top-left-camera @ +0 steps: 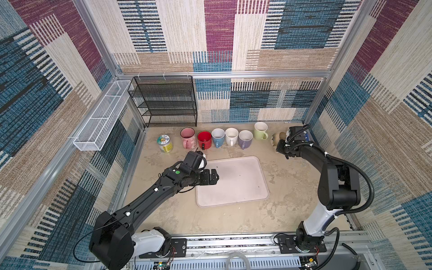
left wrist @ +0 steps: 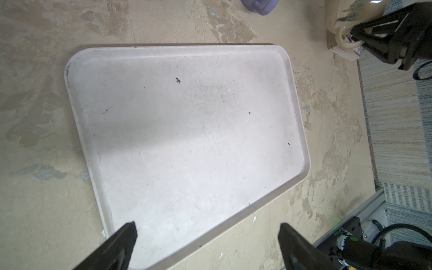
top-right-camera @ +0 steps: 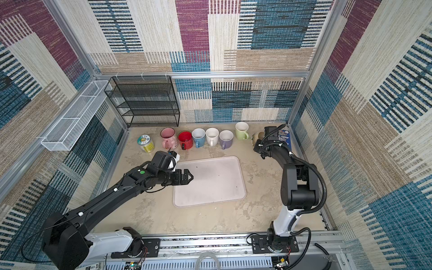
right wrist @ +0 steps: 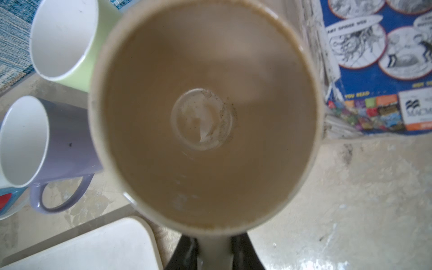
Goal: Turn the mug right side up
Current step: 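Carry the cream mug upright with the right gripper to beside the green mug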
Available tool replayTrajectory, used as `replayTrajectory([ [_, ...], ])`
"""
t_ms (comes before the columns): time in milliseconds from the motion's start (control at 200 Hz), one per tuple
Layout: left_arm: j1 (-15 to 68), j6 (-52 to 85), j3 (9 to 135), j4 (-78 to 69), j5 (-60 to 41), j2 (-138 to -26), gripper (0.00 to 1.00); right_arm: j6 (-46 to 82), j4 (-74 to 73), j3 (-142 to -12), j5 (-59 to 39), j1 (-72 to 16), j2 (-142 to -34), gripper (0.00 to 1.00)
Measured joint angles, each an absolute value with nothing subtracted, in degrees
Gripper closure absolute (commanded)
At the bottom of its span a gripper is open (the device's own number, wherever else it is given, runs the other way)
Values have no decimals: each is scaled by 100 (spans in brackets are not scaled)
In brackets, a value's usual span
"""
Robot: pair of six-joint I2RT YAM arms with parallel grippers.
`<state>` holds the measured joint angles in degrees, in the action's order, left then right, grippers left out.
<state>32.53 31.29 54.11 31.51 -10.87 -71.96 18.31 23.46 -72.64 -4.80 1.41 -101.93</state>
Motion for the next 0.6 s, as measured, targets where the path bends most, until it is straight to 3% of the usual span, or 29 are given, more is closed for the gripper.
replayTrajectory([
  [596,3253,3127,5411,3148,-1087,-7284,0,878,2980,-8683,1201,-80,-11474,100],
])
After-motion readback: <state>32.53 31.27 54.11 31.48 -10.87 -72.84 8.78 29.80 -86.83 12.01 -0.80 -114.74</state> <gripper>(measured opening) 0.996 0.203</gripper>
